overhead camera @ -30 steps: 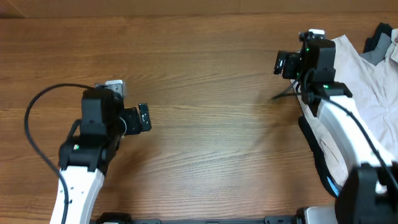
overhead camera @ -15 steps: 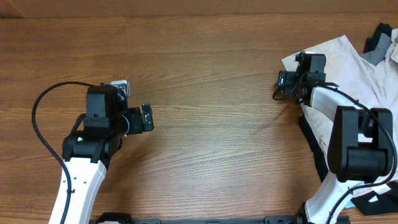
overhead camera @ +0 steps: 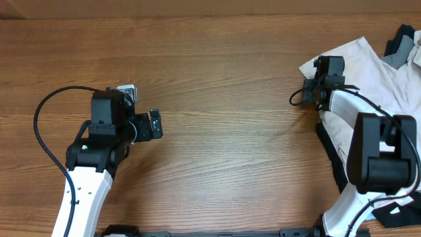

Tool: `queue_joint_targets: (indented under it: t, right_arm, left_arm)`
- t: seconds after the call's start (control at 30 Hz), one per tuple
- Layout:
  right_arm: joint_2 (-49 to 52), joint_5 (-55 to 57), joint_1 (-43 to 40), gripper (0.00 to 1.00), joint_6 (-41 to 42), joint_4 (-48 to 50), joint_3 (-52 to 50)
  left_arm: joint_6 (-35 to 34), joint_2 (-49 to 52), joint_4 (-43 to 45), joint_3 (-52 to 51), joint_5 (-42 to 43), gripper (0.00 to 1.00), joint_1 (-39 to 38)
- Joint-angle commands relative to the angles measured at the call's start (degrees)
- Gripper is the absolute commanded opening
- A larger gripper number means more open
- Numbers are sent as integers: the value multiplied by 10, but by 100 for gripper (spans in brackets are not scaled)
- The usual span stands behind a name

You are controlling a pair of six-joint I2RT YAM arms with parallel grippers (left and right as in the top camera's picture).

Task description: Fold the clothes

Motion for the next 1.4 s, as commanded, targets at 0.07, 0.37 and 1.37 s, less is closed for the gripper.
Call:
queue_joint_targets:
  t: [0.07, 0.37, 1.37]
  right_arm:
    - [-129, -32, 15, 4, 0, -97, 122]
    - [-197, -124, 180, 4, 93, -193, 196]
    - [-224, 68, 159, 100, 169, -258, 196]
  left_arm:
    - [0, 1, 2, 13, 8, 100, 6]
    - [0, 1, 2, 13, 8, 100, 6]
    - [-109, 17, 20, 7, 165, 100, -28]
